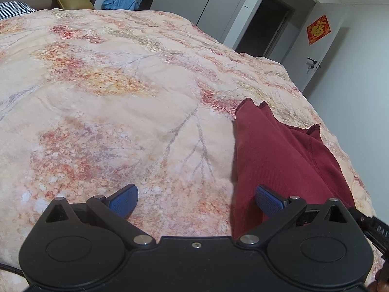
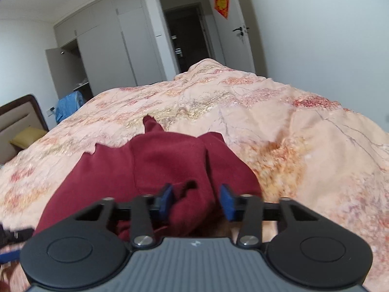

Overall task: Fold small clothes
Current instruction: 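Close the right gripper on the opposite end of the folded shirt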

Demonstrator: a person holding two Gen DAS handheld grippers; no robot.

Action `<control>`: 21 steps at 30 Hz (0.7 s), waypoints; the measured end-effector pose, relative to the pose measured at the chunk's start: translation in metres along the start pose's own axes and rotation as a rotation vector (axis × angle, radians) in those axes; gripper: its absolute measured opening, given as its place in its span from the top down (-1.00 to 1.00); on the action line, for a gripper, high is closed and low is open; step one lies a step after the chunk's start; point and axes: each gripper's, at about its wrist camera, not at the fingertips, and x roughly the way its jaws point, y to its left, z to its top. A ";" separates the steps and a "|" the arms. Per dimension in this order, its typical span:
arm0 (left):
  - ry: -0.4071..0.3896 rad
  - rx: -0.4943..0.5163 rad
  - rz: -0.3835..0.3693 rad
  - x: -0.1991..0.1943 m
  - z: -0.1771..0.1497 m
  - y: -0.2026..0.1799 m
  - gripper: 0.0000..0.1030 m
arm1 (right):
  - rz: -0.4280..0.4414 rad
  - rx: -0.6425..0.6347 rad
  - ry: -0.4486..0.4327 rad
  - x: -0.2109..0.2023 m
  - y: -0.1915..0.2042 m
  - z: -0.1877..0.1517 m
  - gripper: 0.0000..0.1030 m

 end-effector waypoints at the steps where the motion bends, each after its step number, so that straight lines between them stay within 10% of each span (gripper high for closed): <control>1: 0.000 0.002 0.000 0.000 0.000 0.000 -0.99 | 0.013 -0.003 -0.001 -0.002 -0.001 -0.002 0.52; 10: 0.003 0.032 -0.006 0.001 -0.004 -0.001 -0.99 | 0.051 0.035 -0.018 -0.009 -0.009 -0.002 0.65; 16: -0.001 0.041 0.003 0.002 -0.007 -0.003 -0.99 | 0.075 0.056 -0.010 -0.022 -0.002 -0.010 -0.33; 21: -0.001 0.041 0.002 0.001 -0.008 -0.004 -0.99 | 0.074 -0.136 -0.105 -0.053 0.027 -0.025 -0.14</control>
